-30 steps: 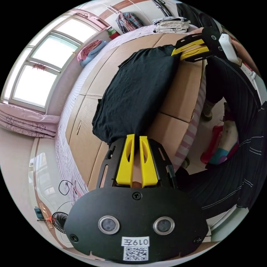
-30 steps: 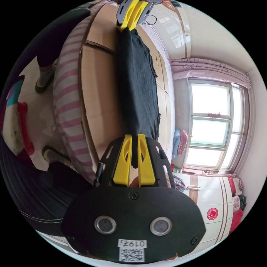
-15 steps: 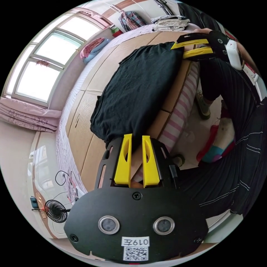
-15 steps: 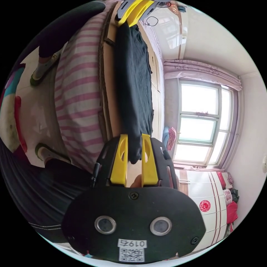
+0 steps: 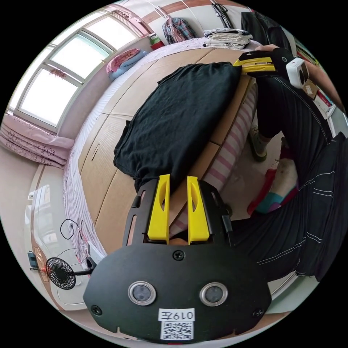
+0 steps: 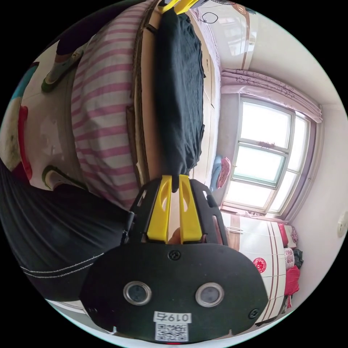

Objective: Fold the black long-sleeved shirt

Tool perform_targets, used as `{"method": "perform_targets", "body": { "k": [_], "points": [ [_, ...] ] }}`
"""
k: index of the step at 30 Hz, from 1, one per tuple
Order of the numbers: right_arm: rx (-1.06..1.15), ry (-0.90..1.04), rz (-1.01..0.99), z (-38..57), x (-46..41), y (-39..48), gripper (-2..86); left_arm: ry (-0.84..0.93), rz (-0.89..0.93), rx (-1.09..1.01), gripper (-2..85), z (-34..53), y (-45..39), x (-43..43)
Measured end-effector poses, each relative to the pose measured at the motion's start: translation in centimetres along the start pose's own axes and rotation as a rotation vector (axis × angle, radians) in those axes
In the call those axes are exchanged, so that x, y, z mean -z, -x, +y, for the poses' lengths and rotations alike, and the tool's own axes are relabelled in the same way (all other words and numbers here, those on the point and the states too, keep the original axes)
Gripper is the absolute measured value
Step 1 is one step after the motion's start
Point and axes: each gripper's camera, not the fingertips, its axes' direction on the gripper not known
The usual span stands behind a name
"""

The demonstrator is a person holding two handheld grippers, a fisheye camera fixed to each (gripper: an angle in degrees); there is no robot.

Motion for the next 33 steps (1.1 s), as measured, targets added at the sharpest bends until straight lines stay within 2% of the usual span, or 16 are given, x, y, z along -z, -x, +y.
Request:
{"method": "perform_targets", "body": {
  "k": [4,13,16,18,20,23,25,28,31,33],
  "points": [
    [0.012,0.011,0.042,0.0,-0.2,2.0,5.1,-0.036,0.078,0.045,8.5,3.2,0.7,-1.1],
    [-0.158,0.001,-0.007,3.8,0.0,2.0,8.9,-0.136,0.177,0.158,10.4,13.8,2.0,-3.1],
    [-0.346,-0.049,-0.061,5.1,1.7,-0.1,8.4,-0.268,0.234,0.292,10.2,19.0,4.7,-2.6],
    [-0.468,-0.096,-0.1,4.6,3.1,-1.7,8.0,-0.331,0.207,0.433,9.9,22.0,7.2,-3.8],
    [-0.598,-0.2,-0.158,2.6,5.4,-3.4,7.9,-0.291,0.184,0.543,9.3,23.3,8.7,-6.5],
    [-0.671,-0.332,-0.262,-1.6,8.2,-4.5,7.4,-0.254,0.206,0.701,8.3,26.2,9.6,-11.2],
    [-0.685,-0.402,-0.334,-4.5,9.7,-4.5,7.0,-0.262,0.273,0.783,8.0,28.3,9.5,-13.7],
    [-0.603,-0.465,-0.437,-10.4,11.7,-3.4,7.1,-0.227,0.279,0.906,7.0,31.5,8.2,-17.2],
    [-0.491,-0.501,-0.425,-15.8,13.6,-1.3,7.1,-0.213,0.301,0.934,6.1,33.8,5.7,-20.0],
    [-0.44,-0.516,-0.41,-18.4,14.4,-0.4,7.0,-0.163,0.248,0.933,4.9,34.9,3.5,-21.9]
  ]
}}
